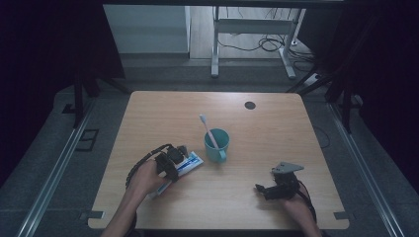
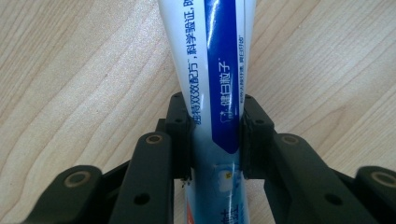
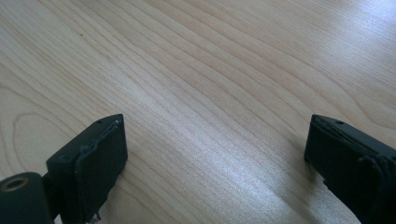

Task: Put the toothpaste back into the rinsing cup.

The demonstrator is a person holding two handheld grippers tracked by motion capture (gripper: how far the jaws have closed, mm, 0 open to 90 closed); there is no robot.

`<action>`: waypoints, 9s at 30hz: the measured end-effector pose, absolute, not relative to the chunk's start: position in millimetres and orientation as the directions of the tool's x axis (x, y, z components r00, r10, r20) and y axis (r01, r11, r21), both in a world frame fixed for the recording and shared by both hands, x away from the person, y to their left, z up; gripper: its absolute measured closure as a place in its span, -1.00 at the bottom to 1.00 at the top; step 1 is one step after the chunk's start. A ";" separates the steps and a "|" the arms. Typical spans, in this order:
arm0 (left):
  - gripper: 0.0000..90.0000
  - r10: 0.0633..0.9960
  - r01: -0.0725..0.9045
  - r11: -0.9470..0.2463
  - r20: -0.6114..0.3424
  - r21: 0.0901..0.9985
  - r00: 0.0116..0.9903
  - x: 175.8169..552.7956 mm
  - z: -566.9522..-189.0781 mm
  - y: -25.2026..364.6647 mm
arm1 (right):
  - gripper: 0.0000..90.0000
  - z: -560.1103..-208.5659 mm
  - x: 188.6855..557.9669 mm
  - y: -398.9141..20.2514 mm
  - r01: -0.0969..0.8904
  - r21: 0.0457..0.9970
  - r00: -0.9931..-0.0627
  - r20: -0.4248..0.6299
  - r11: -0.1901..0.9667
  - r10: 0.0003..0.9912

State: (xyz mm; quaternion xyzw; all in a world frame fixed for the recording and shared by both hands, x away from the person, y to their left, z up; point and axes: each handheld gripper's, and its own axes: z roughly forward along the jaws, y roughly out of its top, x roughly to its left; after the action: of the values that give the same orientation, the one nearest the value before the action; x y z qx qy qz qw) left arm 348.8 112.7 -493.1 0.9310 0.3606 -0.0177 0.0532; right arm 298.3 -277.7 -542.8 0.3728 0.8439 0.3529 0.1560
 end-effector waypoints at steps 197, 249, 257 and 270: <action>0.56 0.710 0.374 -0.333 -0.031 0.866 0.703 398.5 -464.5 16.0 | -0.85 -542.6 298.1 -278.0 0.513 0.714 -0.680 -0.001 0.477 0.733; 0.03 0.682 0.449 -0.347 -0.107 0.824 0.723 391.6 -461.1 30.5 | -0.85 -542.7 298.1 -277.9 0.513 0.714 -0.680 -0.001 0.476 0.733; -0.14 0.674 0.456 -0.368 -0.105 0.811 0.731 389.5 -458.0 29.7 | -0.85 -542.7 298.1 -277.9 0.512 0.714 -0.680 -0.002 0.477 0.733; -0.36 0.672 0.470 -0.335 -0.142 0.817 0.727 383.9 -457.5 37.1 | -0.85 -542.7 298.1 -278.0 0.512 0.714 -0.680 -0.001 0.477 0.733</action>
State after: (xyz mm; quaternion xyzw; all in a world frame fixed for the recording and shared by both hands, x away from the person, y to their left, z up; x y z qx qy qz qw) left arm 383.9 37.1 -457.5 0.8095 0.3525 0.1108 0.4562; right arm 298.1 -278.0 -542.7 0.3684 0.8452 0.3547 0.1554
